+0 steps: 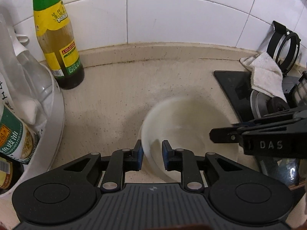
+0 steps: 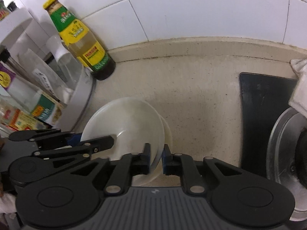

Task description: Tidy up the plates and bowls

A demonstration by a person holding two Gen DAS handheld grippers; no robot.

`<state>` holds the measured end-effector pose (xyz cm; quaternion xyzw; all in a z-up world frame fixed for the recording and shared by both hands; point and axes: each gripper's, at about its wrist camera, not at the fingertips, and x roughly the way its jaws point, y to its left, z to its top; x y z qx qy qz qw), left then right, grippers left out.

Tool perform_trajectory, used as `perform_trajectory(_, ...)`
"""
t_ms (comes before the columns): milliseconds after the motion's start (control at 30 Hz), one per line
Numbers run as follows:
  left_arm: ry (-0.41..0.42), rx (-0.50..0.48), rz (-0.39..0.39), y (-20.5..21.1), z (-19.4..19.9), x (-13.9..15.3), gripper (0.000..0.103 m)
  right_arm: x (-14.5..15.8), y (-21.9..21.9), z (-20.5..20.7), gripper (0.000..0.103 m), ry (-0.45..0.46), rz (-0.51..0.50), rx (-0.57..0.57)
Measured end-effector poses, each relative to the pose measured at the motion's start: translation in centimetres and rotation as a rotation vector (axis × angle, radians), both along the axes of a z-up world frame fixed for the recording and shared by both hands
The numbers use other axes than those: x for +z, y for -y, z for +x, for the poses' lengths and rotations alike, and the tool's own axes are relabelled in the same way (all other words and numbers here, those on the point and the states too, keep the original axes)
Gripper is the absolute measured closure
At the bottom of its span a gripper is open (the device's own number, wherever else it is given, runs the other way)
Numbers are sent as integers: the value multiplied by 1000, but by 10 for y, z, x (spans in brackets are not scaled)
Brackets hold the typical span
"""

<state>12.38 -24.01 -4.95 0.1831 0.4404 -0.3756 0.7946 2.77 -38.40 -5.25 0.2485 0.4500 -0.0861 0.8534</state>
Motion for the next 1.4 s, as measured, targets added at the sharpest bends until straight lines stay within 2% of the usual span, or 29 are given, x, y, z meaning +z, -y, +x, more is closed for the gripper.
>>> perform_trajectory(100,36,3,13,-2,-2,1,67,2,1,-1,76,-4,-36,-3)
perform_trajectory(233,36,16,3,-10,3,4,66,5,7,-5,74,4,-41,-11)
perform_trajectory(467,25,32,-43,-23,4,12,51,3,9,-6,73,1,-21,-16)
perform_trajectory(567,28,26,-49,-26,2,14,50,1,8,-8,73,13,2,-9)
perform_trajectory(1000,56,41,-49,-27,-3,13,18,-6,8,-7,71,2,23,-20)
perform_trajectory(1167,75,49,-59,-27,-2,14,17,-5,11,-7,64,3,16,-22)
perform_trajectory(1400,96,50,-65,-25,-2,13,15,1,4,-1,57,15,-72,19)
